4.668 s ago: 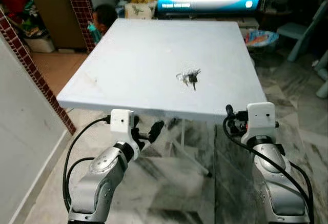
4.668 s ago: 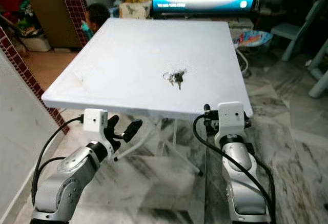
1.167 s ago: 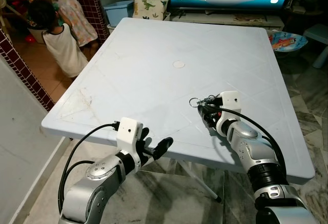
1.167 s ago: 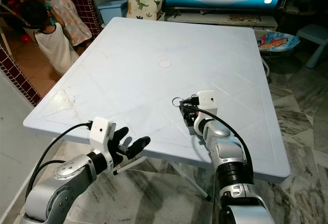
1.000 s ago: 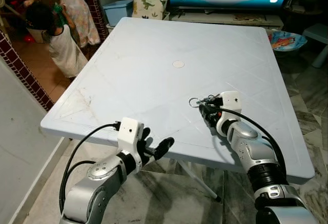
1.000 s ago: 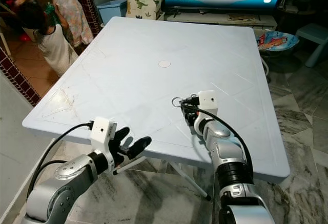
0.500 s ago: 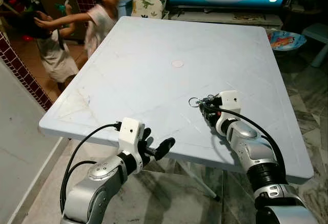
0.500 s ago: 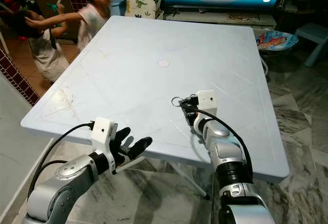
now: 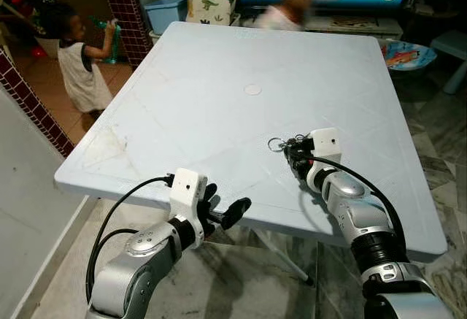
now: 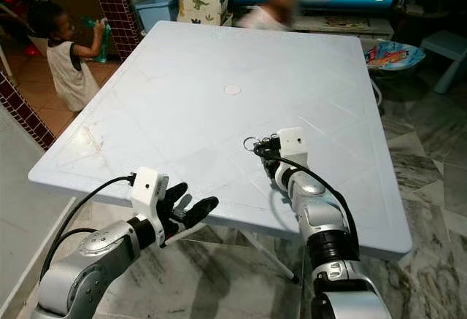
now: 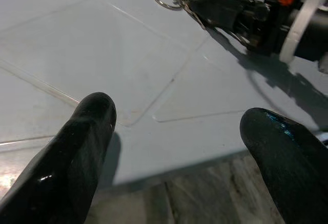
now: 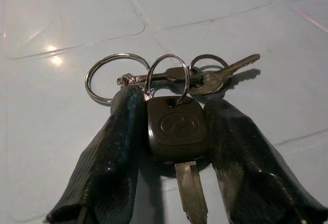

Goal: Hang keys on a hook

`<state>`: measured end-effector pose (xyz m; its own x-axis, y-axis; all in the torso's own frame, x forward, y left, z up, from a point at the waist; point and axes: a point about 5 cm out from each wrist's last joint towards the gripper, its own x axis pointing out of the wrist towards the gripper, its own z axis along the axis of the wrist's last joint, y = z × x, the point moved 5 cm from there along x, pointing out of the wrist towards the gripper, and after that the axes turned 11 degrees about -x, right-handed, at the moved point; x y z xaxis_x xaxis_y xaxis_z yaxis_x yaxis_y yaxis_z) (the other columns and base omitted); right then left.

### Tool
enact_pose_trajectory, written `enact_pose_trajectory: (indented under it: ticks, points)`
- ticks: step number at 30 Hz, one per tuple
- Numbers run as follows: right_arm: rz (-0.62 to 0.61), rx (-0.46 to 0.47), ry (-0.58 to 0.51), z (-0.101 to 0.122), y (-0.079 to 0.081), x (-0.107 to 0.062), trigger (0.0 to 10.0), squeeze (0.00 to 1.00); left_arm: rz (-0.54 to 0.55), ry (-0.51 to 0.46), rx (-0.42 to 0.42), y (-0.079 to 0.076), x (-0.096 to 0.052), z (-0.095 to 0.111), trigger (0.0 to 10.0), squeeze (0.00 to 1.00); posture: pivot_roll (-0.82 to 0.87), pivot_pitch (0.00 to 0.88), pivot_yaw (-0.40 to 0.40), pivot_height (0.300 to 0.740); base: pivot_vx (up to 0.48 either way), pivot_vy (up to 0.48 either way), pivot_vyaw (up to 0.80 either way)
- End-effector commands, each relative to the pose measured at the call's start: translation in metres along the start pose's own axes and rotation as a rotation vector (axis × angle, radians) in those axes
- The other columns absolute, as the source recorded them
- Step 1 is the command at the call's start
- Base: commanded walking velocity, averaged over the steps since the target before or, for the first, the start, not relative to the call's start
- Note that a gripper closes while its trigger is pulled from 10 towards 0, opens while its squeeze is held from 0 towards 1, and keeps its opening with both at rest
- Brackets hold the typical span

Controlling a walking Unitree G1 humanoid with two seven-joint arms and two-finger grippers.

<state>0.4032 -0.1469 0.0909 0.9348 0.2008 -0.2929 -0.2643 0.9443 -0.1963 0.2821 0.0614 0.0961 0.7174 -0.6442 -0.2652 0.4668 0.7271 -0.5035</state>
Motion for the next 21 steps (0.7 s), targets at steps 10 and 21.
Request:
enact_pose_trajectory:
  ticks: [10,21]
  points:
    - [-0.226,-0.193,-0.255,0.060,-0.030,-0.015,0.0,0.00,0.009,-0.023,0.028,0.000,-0.001,0.008,10.0,0.00,0.01,0.079,0.037,0.740,0.000,0.000,0.00]
    - [-0.325,-0.477,-0.511,0.112,-0.018,-0.040,0.0,0.00,0.021,-0.035,0.037,0.002,0.001,0.009,10.0,0.00,0.00,0.062,0.034,0.740,0.000,0.000,0.00]
